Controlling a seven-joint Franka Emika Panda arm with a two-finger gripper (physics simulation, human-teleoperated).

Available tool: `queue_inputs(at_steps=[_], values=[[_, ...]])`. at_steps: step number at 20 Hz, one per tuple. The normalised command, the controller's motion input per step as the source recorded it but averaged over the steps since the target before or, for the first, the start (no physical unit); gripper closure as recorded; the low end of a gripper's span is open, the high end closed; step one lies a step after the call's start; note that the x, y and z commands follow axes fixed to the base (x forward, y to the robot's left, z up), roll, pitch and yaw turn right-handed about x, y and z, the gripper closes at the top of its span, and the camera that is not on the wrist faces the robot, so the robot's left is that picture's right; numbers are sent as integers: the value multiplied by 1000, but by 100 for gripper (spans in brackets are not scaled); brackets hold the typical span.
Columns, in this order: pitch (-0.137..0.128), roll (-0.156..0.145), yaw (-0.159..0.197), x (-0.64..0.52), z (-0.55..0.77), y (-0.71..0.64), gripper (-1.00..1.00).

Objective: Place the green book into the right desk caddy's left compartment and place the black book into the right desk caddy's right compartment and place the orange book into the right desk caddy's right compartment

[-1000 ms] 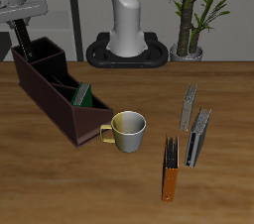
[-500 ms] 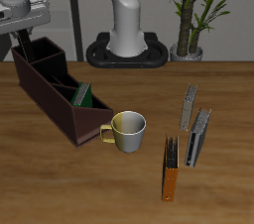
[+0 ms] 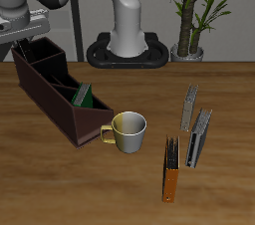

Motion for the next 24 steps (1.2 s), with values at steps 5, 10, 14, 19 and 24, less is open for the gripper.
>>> queue_inputs(at_steps=[5, 10, 14, 19, 24], values=[[-25, -8, -54, -45, 189, 2, -100], [-43, -3, 0, 24, 247, 37, -100], [-75, -7, -10, 49, 392, 65, -100], [-56, 9, -11, 149, 204, 217, -100], [-61, 1, -18, 285, 131, 201, -100]])
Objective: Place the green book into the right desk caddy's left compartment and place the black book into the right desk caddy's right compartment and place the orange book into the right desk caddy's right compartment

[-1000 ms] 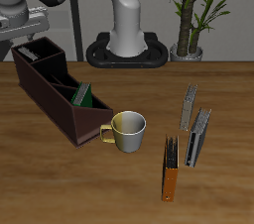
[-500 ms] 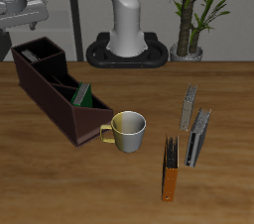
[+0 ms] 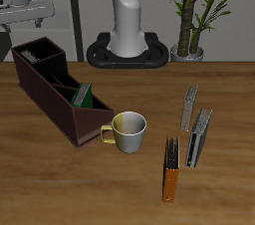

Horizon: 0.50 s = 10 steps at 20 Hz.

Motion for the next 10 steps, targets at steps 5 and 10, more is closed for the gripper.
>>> queue_inputs(at_steps=[5, 10], values=[[-68, -13, -42, 422, 112, 282, -100], [-31, 24, -3, 295, 28, 242, -100]])
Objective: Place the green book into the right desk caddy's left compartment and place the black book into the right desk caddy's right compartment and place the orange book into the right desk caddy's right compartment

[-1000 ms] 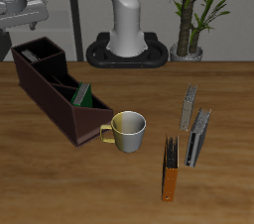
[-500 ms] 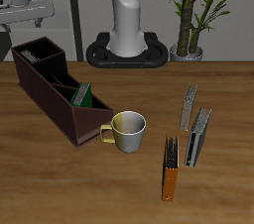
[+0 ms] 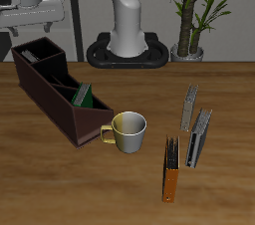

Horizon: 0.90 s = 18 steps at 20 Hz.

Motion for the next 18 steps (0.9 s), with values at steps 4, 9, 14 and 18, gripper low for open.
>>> queue_inputs(at_steps=[4, 9, 14, 18], values=[[-18, 19, -15, 584, -41, 370, -100], [-13, 7, -14, 272, -21, 138, -100], [-48, 38, -21, 490, 39, 274, -100], [-29, 21, -42, 345, 88, 289, -100]])
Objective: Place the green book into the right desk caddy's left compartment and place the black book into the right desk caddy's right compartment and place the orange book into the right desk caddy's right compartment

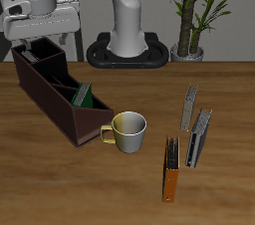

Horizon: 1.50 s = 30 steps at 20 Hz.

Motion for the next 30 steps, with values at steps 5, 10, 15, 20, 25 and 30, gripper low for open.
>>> queue_inputs(at_steps=[5, 10, 15, 20, 25, 30], values=[[-23, 24, 4, 297, 42, 349, -100], [-19, 3, -16, 353, 72, 266, -100], [-12, 6, -8, 290, 27, 245, -100], [-20, -17, -88, 361, 158, 295, -100], [-8, 16, -38, 483, 124, 602, -100], [-7, -1, -30, 337, 89, 435, -100]])
